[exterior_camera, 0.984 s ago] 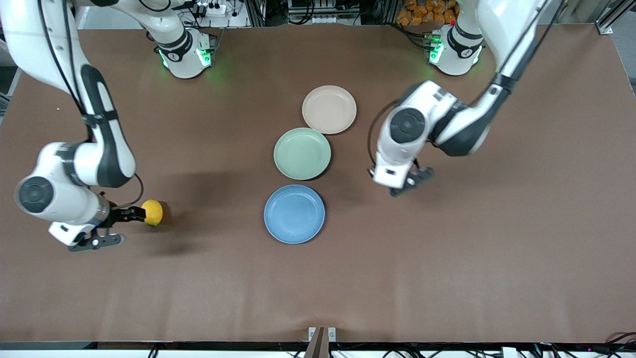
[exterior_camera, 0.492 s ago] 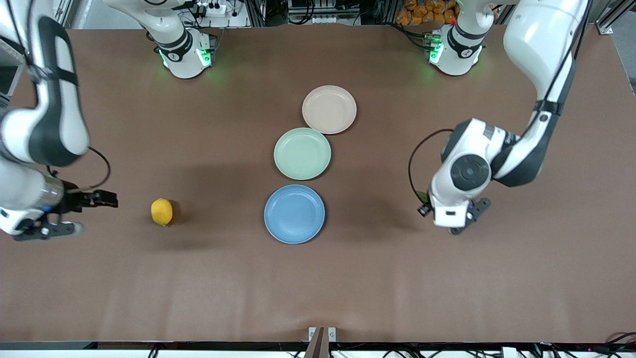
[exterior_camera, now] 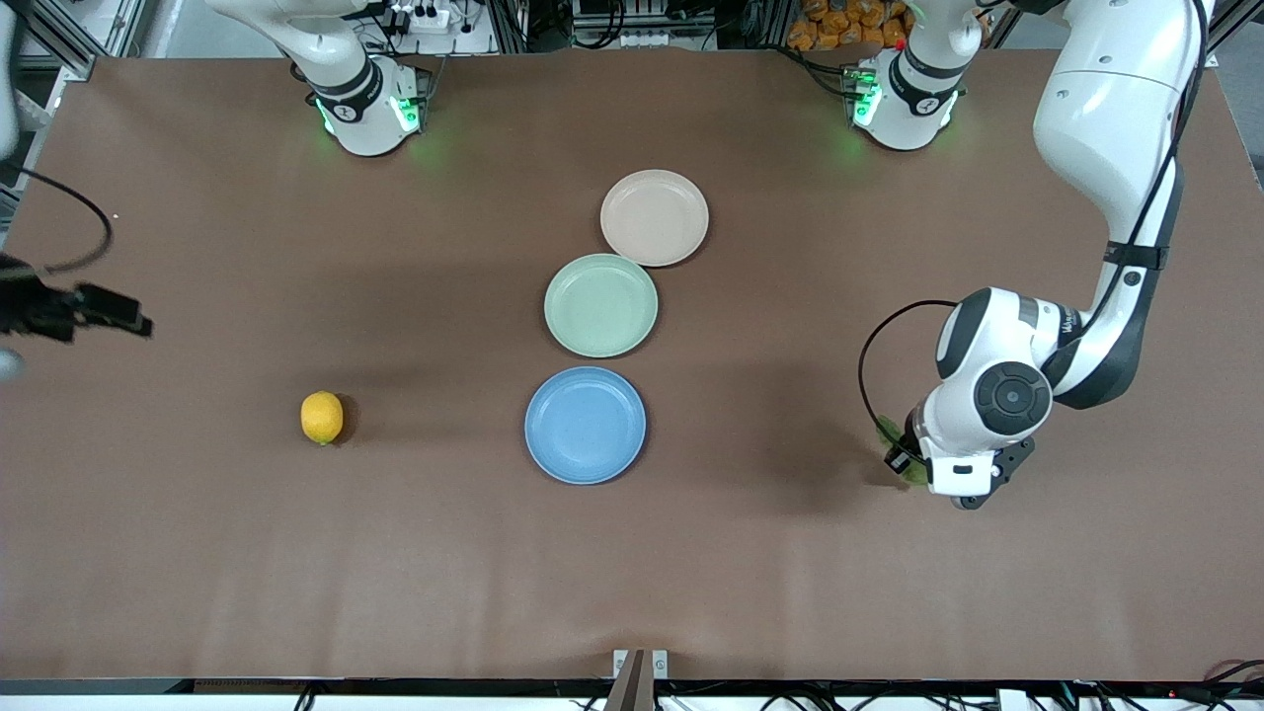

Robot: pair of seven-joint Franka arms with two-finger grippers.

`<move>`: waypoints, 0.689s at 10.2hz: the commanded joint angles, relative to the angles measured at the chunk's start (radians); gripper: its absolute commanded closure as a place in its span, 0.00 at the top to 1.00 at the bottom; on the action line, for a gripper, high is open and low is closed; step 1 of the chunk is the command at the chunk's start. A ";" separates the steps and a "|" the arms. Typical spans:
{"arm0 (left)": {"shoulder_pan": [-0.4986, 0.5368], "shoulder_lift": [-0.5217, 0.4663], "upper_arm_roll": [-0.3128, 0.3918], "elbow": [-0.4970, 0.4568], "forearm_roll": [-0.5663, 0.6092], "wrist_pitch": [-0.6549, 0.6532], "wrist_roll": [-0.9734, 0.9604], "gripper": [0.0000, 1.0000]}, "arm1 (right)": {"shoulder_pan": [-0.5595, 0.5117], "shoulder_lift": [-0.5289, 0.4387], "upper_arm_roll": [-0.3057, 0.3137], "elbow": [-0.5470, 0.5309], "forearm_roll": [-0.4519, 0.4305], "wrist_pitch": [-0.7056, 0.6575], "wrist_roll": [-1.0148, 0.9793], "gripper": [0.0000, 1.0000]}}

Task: Pick lemon and lettuce from blue and beige plates
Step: 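Lower the lettuce onto the table with the left gripper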

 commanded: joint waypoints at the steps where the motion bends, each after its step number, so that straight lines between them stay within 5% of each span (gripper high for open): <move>1: 0.018 0.002 -0.007 0.019 0.032 -0.002 0.044 1.00 | 0.001 -0.015 0.002 0.060 0.011 -0.079 0.015 1.00; 3: 0.023 -0.012 -0.007 0.010 0.030 -0.002 0.097 1.00 | 0.006 -0.058 0.000 0.040 0.014 -0.109 0.026 1.00; 5: 0.025 -0.047 -0.013 -0.030 0.029 -0.003 0.113 1.00 | 0.015 -0.133 0.000 -0.090 0.014 -0.038 0.057 1.00; 7: 0.052 -0.143 -0.033 -0.147 -0.002 -0.002 0.191 1.00 | 0.032 -0.130 0.000 -0.085 0.000 -0.036 0.061 1.00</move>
